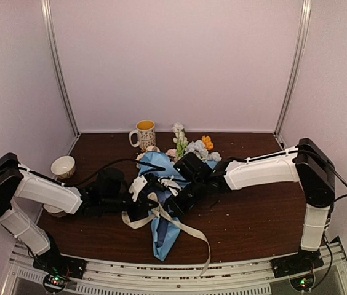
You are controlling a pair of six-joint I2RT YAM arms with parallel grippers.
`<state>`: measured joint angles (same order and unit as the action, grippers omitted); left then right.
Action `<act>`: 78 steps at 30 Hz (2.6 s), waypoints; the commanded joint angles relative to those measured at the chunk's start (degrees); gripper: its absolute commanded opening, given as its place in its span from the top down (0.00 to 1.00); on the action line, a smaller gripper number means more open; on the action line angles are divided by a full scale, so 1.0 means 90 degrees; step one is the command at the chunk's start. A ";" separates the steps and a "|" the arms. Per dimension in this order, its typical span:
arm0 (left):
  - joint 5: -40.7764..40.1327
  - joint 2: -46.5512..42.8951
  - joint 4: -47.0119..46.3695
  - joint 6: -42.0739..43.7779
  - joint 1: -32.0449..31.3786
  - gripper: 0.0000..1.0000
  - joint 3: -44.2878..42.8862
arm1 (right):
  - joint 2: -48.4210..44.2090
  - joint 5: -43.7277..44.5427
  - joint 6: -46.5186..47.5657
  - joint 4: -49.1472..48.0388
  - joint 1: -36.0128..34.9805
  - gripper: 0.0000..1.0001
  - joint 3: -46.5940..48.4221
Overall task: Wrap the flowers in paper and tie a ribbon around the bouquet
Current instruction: Tie the half-tied ribbon around the folded bouquet.
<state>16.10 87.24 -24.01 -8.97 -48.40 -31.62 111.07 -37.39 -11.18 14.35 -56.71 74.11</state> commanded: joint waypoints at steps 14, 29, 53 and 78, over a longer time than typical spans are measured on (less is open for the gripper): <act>0.0005 -0.0172 -0.0301 -0.0111 0.0044 1.00 0.0139 | -0.1218 0.1576 -0.1178 -0.0714 0.0489 1.00 -0.1080; -0.0127 -0.0350 -0.0606 -0.0795 0.0302 1.00 0.0518 | -0.2277 0.1913 -0.1776 -0.1122 0.0828 1.00 -0.2793; -0.0949 0.0416 0.1054 -0.2240 0.0935 1.00 0.0407 | -0.2921 0.1910 -0.2278 -0.1892 0.1559 1.00 -0.5111; -0.0347 -0.0060 0.0679 -0.2042 0.0939 0.53 0.0562 | -0.3306 0.3847 -0.1886 -0.0006 0.0325 0.64 -0.2918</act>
<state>16.95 91.29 -20.23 -26.92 -40.49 -28.51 80.38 -14.15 -28.97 7.57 -48.34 43.40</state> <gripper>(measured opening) 0.384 0.344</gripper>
